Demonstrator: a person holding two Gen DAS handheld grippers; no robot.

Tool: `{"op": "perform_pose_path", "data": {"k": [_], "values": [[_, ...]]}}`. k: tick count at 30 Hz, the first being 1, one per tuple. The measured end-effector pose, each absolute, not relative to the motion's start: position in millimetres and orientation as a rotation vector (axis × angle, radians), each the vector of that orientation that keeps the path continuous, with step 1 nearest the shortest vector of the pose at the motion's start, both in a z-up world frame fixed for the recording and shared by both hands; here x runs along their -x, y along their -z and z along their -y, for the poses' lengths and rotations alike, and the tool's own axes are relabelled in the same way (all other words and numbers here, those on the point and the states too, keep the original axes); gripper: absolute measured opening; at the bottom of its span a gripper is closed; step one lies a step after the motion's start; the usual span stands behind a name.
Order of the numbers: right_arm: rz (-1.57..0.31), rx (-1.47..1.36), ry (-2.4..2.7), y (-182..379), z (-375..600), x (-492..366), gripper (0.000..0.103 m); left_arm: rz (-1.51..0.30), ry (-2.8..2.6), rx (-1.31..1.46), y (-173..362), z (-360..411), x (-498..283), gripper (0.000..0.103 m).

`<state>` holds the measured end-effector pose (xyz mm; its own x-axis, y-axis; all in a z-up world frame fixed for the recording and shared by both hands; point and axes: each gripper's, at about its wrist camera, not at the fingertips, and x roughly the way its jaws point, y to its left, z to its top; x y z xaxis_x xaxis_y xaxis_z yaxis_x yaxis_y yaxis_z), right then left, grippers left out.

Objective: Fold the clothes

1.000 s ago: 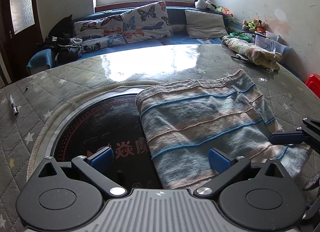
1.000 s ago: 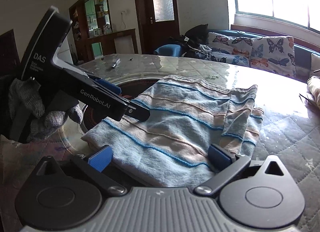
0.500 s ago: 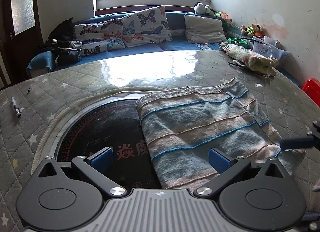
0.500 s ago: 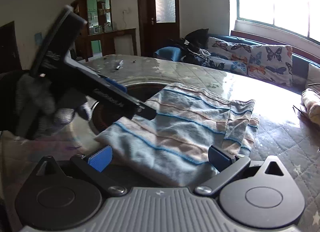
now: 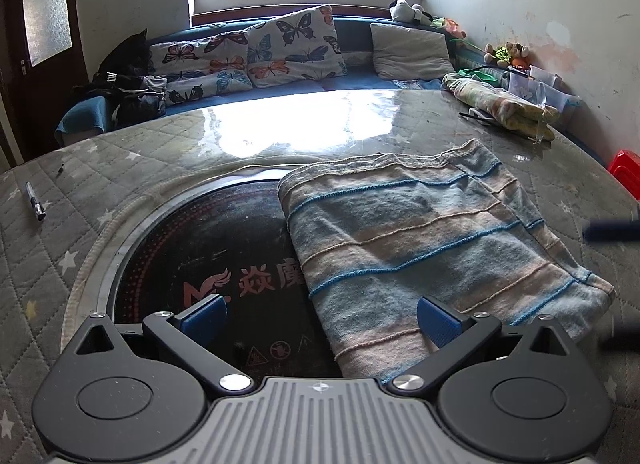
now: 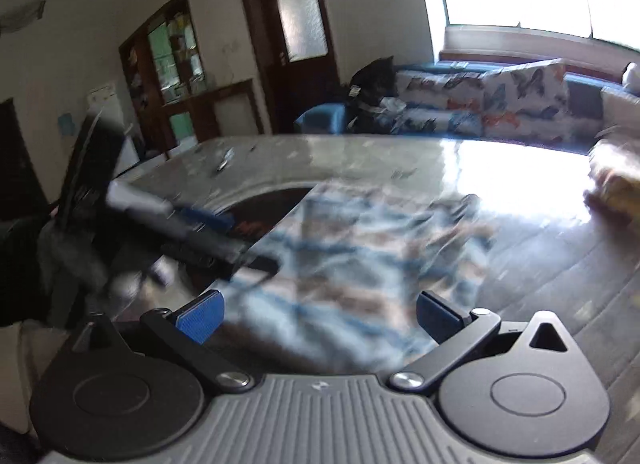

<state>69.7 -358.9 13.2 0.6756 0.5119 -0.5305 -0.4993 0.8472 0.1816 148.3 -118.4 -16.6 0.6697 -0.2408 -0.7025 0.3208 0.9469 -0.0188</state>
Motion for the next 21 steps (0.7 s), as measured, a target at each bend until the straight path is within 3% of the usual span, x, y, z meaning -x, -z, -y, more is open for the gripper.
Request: {"op": "perform_pose_path", "data": {"k": [9, 21], "values": [[-0.635, -0.104, -0.575, -23, 362, -141, 0.103, -0.797, 0.331, -0.089, 26, 118, -149, 0.103], [-0.797, -0.171, -0.515, 11, 368, -203, 0.103, -0.807, 0.336, -0.085, 28, 120, -152, 0.103]]}}
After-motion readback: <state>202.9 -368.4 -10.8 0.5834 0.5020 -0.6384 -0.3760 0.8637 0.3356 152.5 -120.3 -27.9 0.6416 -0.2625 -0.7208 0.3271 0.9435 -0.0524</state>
